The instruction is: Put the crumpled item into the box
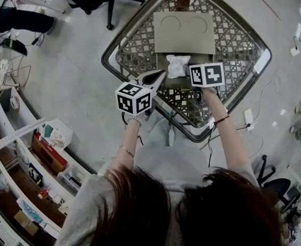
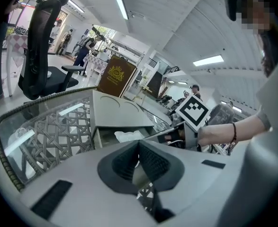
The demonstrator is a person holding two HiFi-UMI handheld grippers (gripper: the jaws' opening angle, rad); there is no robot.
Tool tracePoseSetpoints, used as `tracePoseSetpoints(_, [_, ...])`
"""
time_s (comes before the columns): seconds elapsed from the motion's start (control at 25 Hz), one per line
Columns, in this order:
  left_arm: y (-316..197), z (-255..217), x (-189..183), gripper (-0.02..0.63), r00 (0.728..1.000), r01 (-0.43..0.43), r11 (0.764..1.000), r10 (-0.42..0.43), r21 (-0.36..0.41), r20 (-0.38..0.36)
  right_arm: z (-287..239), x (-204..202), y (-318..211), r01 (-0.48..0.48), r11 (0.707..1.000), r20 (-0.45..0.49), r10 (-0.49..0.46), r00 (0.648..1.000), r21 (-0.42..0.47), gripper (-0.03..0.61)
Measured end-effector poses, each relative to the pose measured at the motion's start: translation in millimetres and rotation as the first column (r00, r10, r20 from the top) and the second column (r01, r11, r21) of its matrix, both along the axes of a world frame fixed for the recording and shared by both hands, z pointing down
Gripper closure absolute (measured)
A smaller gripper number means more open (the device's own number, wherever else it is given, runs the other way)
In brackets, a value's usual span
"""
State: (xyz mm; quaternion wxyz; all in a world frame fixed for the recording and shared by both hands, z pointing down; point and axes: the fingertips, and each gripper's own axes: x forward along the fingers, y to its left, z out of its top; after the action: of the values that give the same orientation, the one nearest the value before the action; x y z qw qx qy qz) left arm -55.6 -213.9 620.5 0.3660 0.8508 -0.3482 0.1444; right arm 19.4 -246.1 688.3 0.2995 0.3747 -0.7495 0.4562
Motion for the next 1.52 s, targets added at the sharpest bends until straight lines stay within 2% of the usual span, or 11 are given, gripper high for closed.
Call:
tracePoseSetpoints(0.48, [-0.2,4.1,2.7,0.596,1.0,0.015,1.0,-0.015,-0.017,-0.004,7.6,1.6,-4.4,-0.012,1.0,-0.023,0.011,1.0,-0.027,0.513])
tracePoseSetpoints(0.76, [0.0,2.9,-2.2,0.597,0.999,0.031,0.999,-0.032,-0.023,-0.014,7.8,6.6,-7.5,-0.077,0.996,-0.014,0.076,0.997,-0.037,0.435])
tracePoseSetpoints(1.0, [1.7,1.9,-1.8,0.597,0.999,0.031,0.999,-0.032,-0.026,-0.022,4.5,9.0,-7.5,-0.106,0.994,0.002,0.106,0.994,-0.027,0.411])
tracePoseSetpoints(1.28, [6.4,-11.3,-1.8,0.597,0.999,0.022,1.0,-0.023,-0.007,-0.035,-17.1,8.4,-3.0,-0.102,0.995,0.071,0.102,0.992,-0.003,0.414])
tracePoseSetpoints(1.4, [7.6,-20.4,-2.2,0.597,0.999,0.025,1.0,-0.024,0.01,-0.039,-30.9,8.6,-0.8,-0.085,0.996,0.099,0.081,0.992,0.034,0.491])
tracePoseSetpoints(1.52, [9.0,-28.9,-2.9,0.597,0.999,0.031,0.999,-0.03,0.024,-0.042,-43.2,7.9,2.0,-0.069,0.995,0.119,0.061,0.991,0.069,0.517])
